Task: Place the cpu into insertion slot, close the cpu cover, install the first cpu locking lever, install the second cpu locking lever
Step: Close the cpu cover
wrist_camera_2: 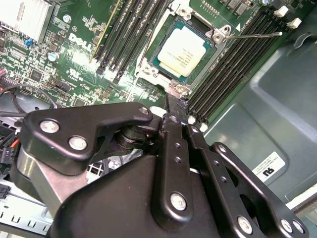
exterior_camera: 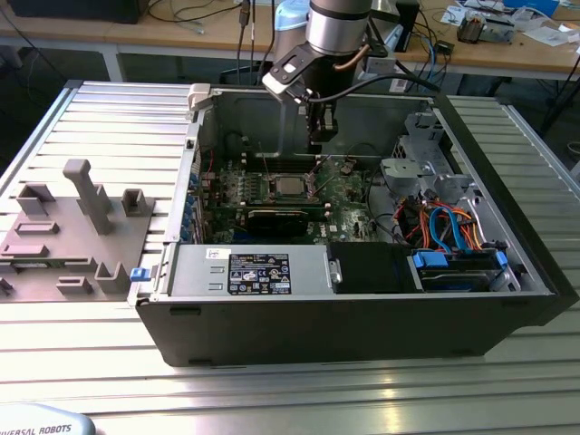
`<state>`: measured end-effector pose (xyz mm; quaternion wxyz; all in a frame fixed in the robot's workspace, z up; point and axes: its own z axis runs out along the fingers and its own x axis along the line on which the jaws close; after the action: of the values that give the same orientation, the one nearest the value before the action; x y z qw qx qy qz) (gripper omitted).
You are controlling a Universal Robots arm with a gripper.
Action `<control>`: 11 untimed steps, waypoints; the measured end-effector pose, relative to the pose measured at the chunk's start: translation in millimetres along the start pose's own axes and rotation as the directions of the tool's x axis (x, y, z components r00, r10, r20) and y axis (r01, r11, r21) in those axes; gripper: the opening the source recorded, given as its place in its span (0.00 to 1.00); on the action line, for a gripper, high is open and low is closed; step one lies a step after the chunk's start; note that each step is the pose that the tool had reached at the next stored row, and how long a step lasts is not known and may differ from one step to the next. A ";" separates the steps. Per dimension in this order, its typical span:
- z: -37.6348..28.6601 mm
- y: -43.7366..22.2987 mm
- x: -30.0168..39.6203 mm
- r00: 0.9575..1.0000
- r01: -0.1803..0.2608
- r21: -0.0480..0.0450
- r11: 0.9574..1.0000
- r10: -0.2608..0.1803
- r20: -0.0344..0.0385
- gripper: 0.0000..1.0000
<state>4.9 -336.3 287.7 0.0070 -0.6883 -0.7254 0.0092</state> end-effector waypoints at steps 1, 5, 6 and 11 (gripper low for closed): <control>0.0 0.2 0.0 1.000 0.000 0.000 1.000 0.000 0.000 0.11; 0.4 0.9 0.0 1.000 0.000 0.000 1.000 0.000 0.000 0.11; 0.6 0.9 0.0 1.000 0.000 0.000 1.000 0.000 0.000 0.11; 1.1 4.4 -0.2 1.000 0.000 0.000 1.000 0.000 0.000 0.11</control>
<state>9.2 -336.3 286.5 0.0070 -0.6883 -0.7254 0.0092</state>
